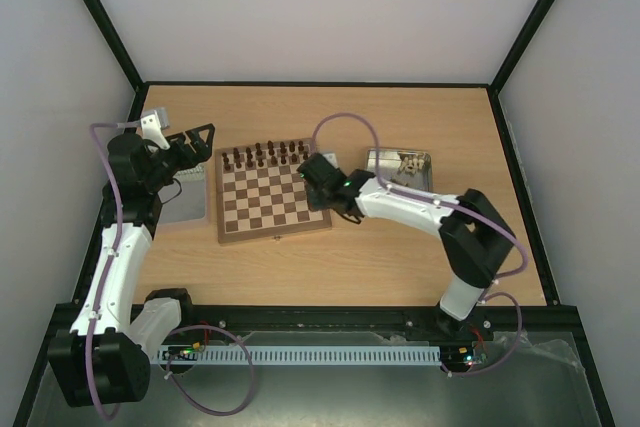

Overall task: Set up the chess pieces on the board
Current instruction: Place the chess piece on the chessboard.

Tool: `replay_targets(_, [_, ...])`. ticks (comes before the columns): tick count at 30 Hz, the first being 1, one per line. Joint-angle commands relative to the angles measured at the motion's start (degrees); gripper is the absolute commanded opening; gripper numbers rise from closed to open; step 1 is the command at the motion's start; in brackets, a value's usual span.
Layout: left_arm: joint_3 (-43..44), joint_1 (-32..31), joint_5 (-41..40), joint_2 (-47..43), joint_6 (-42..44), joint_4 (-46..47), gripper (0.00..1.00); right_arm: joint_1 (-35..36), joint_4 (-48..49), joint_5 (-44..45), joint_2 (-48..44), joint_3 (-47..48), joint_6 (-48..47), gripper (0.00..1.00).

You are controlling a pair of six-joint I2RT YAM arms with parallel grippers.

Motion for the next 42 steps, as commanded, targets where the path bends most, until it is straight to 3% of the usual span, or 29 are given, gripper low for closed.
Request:
replay_targets(1, [-0.6,-0.1,-0.3,-0.6,-0.2,0.4,1.0,4.8,-0.6,-0.9,4.3,2.6,0.0,0.11])
replay_targets(20, [-0.8,-0.1,-0.1,-1.1,-0.8,0.7,1.0,7.2,-3.4,-3.2,12.3,6.9,1.0,0.14])
replay_targets(29, [-0.8,-0.1,-0.3,-1.1,-0.8,0.7,1.0,7.2,-3.9,-2.4,13.3,8.8,0.7,0.29])
replay_targets(36, [-0.7,-0.1,-0.4,-0.8,-0.8,0.7,1.0,7.2,-4.7,1.6,16.9,11.9,1.4,0.28])
replay_targets(42, [-0.7,-0.1,-0.7,-0.9,-0.6,0.5,1.0,7.2,-5.4,2.6,17.5,11.7,1.7,0.15])
